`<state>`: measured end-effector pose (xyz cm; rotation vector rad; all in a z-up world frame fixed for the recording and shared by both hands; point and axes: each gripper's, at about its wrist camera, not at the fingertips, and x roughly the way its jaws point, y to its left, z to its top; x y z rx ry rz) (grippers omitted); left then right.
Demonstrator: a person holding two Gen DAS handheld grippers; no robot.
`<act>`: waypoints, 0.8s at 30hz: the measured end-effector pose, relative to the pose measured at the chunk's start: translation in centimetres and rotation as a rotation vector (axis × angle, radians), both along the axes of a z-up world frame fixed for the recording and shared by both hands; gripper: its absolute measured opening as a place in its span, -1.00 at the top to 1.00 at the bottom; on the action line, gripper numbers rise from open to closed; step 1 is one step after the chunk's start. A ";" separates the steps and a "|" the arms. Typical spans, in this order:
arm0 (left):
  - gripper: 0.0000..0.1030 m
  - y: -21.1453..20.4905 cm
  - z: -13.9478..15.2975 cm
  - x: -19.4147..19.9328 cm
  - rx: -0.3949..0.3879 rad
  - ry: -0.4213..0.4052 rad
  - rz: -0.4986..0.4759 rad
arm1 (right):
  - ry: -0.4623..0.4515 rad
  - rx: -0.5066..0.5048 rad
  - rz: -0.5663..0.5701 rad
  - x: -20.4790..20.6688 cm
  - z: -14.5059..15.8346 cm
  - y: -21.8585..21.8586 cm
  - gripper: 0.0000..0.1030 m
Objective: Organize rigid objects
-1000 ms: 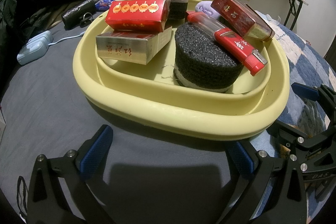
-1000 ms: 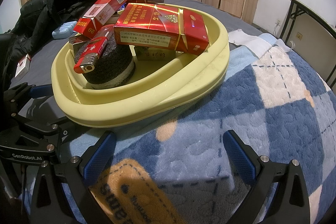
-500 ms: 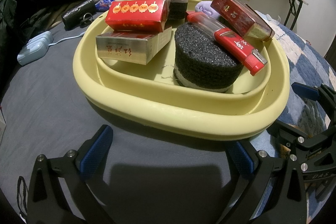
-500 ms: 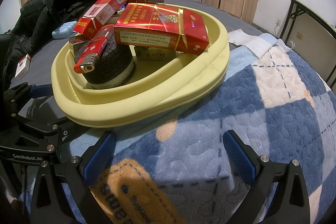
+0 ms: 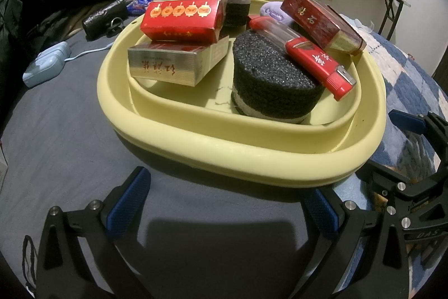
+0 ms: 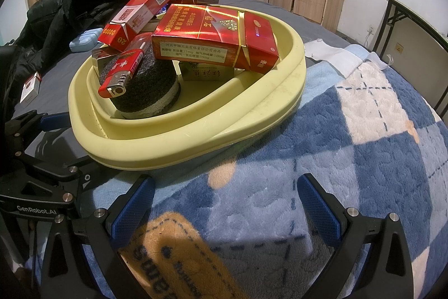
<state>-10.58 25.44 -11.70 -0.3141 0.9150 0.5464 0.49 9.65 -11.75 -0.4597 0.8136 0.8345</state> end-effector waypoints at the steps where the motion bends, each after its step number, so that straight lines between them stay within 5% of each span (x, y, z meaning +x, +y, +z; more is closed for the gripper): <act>1: -1.00 0.0 0.0 0.0 0.001 0.000 0.000 | 0.000 0.000 0.000 0.0 0.0 0.0 -1.00; 24: -1.00 -0.1 0.0 0.3 0.009 0.004 -0.001 | 0.001 0.000 0.000 0.0 0.0 0.0 -1.00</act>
